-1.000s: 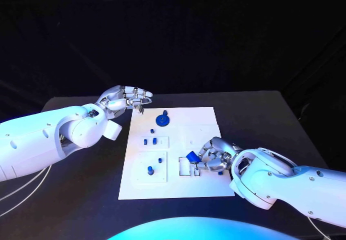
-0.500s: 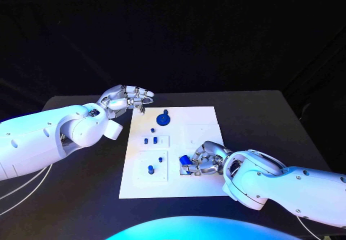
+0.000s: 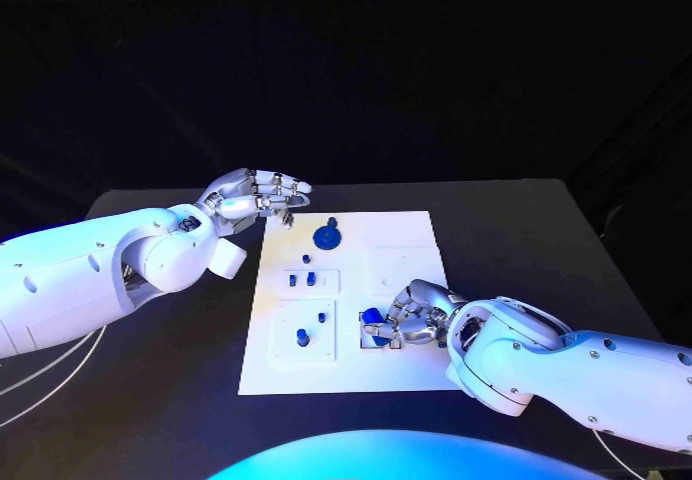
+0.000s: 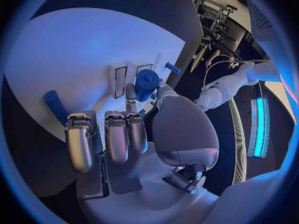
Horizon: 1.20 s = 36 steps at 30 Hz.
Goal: Assemble the parts on the task board
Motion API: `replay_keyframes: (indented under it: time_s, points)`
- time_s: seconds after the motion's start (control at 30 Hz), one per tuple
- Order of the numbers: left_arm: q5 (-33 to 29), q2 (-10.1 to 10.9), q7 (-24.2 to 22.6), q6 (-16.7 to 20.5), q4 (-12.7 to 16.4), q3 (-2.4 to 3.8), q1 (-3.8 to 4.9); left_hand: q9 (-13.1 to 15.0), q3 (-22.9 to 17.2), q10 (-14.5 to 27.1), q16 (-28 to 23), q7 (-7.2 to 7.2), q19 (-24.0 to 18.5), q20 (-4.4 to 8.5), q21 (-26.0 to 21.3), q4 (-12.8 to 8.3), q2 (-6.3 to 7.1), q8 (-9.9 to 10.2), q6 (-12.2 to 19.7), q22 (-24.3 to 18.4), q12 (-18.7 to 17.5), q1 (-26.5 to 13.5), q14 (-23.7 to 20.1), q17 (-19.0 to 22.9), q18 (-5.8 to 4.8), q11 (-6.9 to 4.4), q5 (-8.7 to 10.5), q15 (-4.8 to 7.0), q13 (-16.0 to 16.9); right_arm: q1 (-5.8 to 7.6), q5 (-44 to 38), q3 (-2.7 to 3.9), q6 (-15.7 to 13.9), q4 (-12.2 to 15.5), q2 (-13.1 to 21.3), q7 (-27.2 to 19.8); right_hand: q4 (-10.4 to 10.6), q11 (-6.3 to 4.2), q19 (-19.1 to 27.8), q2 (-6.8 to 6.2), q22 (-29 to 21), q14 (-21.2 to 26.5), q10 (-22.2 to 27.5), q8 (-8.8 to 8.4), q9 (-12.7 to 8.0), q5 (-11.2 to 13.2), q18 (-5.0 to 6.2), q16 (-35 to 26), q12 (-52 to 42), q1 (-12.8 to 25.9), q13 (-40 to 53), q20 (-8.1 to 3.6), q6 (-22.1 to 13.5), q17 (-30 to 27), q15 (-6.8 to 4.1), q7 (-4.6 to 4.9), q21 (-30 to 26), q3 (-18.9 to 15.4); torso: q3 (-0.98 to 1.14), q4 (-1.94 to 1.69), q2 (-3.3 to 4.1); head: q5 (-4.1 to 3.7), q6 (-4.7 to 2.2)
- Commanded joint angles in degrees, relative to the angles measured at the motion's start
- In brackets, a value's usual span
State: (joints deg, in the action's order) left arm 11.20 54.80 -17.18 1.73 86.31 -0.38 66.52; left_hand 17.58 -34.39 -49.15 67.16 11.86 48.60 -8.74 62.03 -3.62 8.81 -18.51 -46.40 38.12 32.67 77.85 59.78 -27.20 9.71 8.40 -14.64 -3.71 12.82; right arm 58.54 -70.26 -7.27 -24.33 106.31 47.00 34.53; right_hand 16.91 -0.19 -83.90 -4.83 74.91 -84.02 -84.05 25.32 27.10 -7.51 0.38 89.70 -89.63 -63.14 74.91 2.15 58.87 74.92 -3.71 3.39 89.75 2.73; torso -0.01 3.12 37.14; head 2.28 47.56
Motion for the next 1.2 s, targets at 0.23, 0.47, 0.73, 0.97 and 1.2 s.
replay_keyframes:
  time_s: [0.23, 0.47, 0.73, 0.97, 1.2]
  points:
    - [-0.2, 0.0, -1.3, -2.6, 0.3, 0.03, 0.03, 0.0, -0.2, 0.6, 0.3, 0.58, 0.1, -0.40, -0.4, 0.3, 0.03, -0.2, 0.6, -0.1, 0.4, -0.5, -0.2, -0.1, 0.99, -0.05, -0.24, -0.05, -0.1, -0.06, -2.3, 0.01, 2.1, -0.3, -0.4, 1.0, 0.1, -0.38, -6.1, -0.87, 15.1, -6.0, -5.7, 0.59, 0.4, 3.8, -0.38, 0.3, 0.1, 1.8, 14.7, -0.36, -0.4, 15.1, -0.53, 0.21, 0.2, -2.1, 0.01, 0.02, 0.00, 0.13, 0.14]
    - [-0.2, 0.0, -1.2, -2.7, 0.3, 0.03, 0.04, 0.0, -0.3, 0.6, 0.3, 0.59, 0.1, -0.39, -0.4, 0.3, 0.01, -0.2, 0.6, -0.2, 0.4, -0.5, -0.3, -0.1, 0.99, -0.05, -0.25, -0.05, -0.1, -0.06, -2.6, 0.01, 1.7, -0.6, -0.7, 1.1, 0.1, -0.52, -6.1, -0.73, 15.1, -6.0, -5.6, 1.17, 1.0, 4.7, -0.38, 0.3, 0.2, 7.5, 14.7, -0.54, -0.7, 15.1, -0.67, 0.10, 0.2, -8.1, -0.03, -0.03, -0.01, 0.12, 0.07]
    - [-0.2, 0.0, -1.2, -2.6, 0.3, 0.03, 0.04, 0.1, -0.3, 0.6, 0.3, 0.59, 0.1, -0.38, -0.4, 0.3, -0.02, -0.2, 0.6, -0.2, 0.4, -0.5, -0.3, -0.1, 0.99, -0.06, -0.26, -0.04, -0.1, -0.06, -3.4, 0.01, 1.8, -0.6, -0.7, 0.9, 0.2, -0.53, -6.1, -1.06, 15.1, -6.0, -5.6, 1.30, 1.2, 4.7, -0.38, 0.3, 0.2, 8.4, 14.7, -0.56, -0.8, 15.1, -0.68, 0.09, 0.2, -9.4, -0.04, 0.03, -0.03, 0.12, 0.05]
    - [-0.2, 0.1, -1.1, -2.5, 0.3, 0.03, 0.04, 0.1, -0.3, 0.6, 0.3, 0.59, 0.1, -0.38, -0.4, 0.3, -0.02, -0.2, 0.6, -0.2, 0.4, -0.5, -0.3, -0.1, 0.99, -0.06, -0.26, -0.04, -0.1, -0.07, -3.6, 0.00, 1.4, 0.7, 0.4, -0.7, -0.1, -0.55, -6.1, 0.82, 15.1, -6.0, -5.7, 1.49, 1.4, 4.7, -0.38, 0.3, 0.0, 5.5, 14.8, -0.57, -0.9, 15.1, -0.69, 0.06, 0.2, -8.8, 0.03, -0.02, -0.02, 0.13, 0.07]
    - [-0.2, 0.3, -1.0, -2.3, 0.3, 0.03, 0.04, 0.1, -0.5, 0.7, 0.3, 0.60, 0.1, -0.36, -0.4, 0.3, -0.07, -0.2, 0.7, -0.2, 0.5, -0.4, -0.3, -0.1, 1.00, -0.06, -0.28, -0.02, -0.1, -0.06, -3.3, 0.00, 2.2, 3.0, 2.8, -3.1, -0.2, -0.55, -6.1, 0.76, 15.1, -6.0, -5.9, 1.72, 1.6, 4.4, -0.38, 0.3, -0.3, -3.3, 15.1, -0.49, -0.9, 15.1, -0.66, 0.04, 0.2, -7.9, -0.02, 0.02, -0.05, 0.31, 0.13]
